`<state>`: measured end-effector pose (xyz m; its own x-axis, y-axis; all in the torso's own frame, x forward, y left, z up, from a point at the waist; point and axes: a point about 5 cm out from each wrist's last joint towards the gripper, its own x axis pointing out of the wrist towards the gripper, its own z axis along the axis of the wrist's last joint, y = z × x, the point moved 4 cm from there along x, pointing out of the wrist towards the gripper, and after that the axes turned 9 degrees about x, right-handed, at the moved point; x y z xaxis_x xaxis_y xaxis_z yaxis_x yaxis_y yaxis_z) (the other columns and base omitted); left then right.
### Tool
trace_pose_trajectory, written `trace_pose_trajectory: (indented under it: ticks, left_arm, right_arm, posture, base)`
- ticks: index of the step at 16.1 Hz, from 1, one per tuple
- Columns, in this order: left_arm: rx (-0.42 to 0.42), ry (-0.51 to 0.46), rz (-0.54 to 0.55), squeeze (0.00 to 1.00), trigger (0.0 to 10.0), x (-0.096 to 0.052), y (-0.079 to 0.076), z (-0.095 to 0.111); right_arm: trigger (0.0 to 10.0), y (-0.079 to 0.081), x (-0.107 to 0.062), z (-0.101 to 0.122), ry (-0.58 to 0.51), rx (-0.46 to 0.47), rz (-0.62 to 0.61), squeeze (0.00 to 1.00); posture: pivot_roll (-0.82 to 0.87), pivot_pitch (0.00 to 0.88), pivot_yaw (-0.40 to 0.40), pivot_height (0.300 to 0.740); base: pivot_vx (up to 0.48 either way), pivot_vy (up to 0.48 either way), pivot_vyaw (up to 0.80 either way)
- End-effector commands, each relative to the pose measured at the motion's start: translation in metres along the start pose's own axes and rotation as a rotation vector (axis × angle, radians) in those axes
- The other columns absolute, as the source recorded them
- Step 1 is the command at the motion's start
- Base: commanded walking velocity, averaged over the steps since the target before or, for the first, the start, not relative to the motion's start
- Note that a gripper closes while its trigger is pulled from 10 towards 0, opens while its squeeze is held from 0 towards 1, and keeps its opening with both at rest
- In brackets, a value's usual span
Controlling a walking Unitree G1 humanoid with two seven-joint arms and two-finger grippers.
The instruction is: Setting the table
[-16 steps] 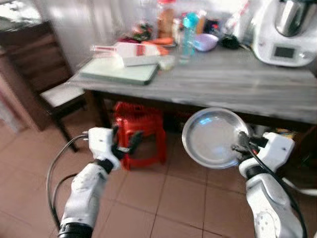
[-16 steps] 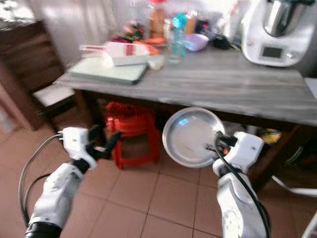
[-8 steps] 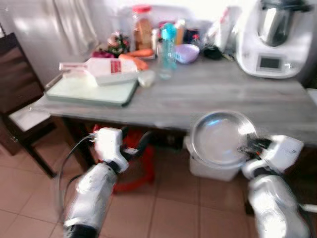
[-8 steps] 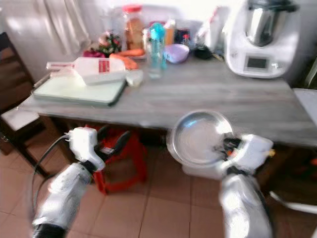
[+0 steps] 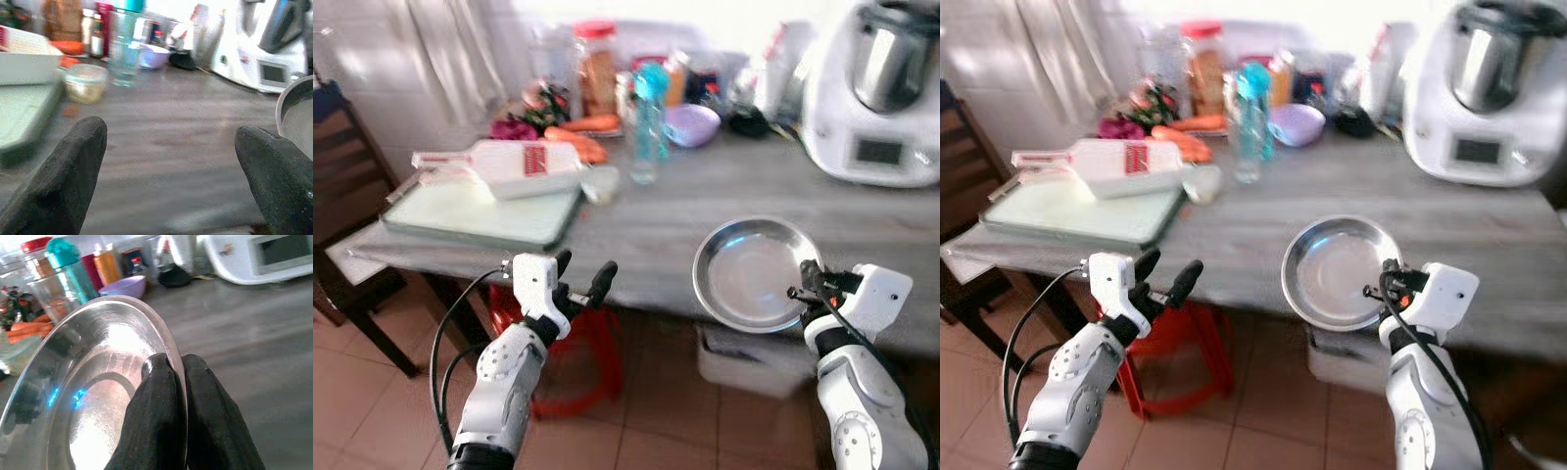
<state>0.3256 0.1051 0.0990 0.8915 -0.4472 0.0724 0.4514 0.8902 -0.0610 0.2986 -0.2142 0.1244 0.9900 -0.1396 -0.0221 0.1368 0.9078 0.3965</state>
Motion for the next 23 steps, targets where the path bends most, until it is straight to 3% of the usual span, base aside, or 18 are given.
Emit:
trace_pose_trajectory:
  ticks: [1,3,7,10,14,20,23]
  left_arm:
    - [0.027,0.013,0.011,0.00,10.0,-0.004,0.006,0.000]
    - [0.018,0.018,0.013,0.00,10.0,-0.005,0.006,-0.001]
    - [0.194,0.029,-0.027,0.00,10.0,-0.020,0.011,-0.002]
    - [0.206,0.051,-0.022,0.00,10.0,-0.028,0.018,-0.005]
    - [0.239,0.051,-0.111,0.00,10.0,-0.033,0.007,-0.009]
    - [0.314,0.045,-0.231,0.00,10.0,-0.036,-0.004,-0.009]
    - [0.383,0.041,-0.328,0.00,10.0,-0.039,-0.012,-0.010]
  right_arm:
    - [10.0,0.009,0.002,0.000,-0.005,0.012,0.020,0.00]
    - [10.0,0.009,0.002,0.000,-0.006,0.013,0.019,0.00]
    - [10.0,-0.002,0.003,0.003,-0.003,-0.013,-0.013,0.00]
    - [10.0,-0.021,0.005,0.005,-0.003,0.020,-0.104,0.00]
    - [10.0,-0.031,0.017,0.003,0.037,0.041,-0.175,0.00]
    - [10.0,-0.029,0.034,0.001,0.053,0.068,-0.164,0.00]
    - [10.0,-0.015,0.046,-0.014,0.126,0.164,-0.122,0.00]
  posture:
    - [-0.02,0.000,0.025,0.740]
    - [-0.02,0.000,0.025,0.740]
    - [-0.02,0.000,0.026,0.740]
    - [-0.02,0.000,0.029,0.740]
    - [-0.02,0.000,0.030,0.740]
    - [-0.03,0.000,0.035,0.740]
    - [-0.02,0.000,0.040,0.740]
  base:
    - [0.375,0.000,0.00]
    - [0.311,0.000,0.00]
    - [0.000,0.000,0.00]
    - [0.000,0.000,0.00]
    - [0.000,0.000,0.00]
    - [0.000,0.000,0.00]
    - [0.000,0.000,0.00]
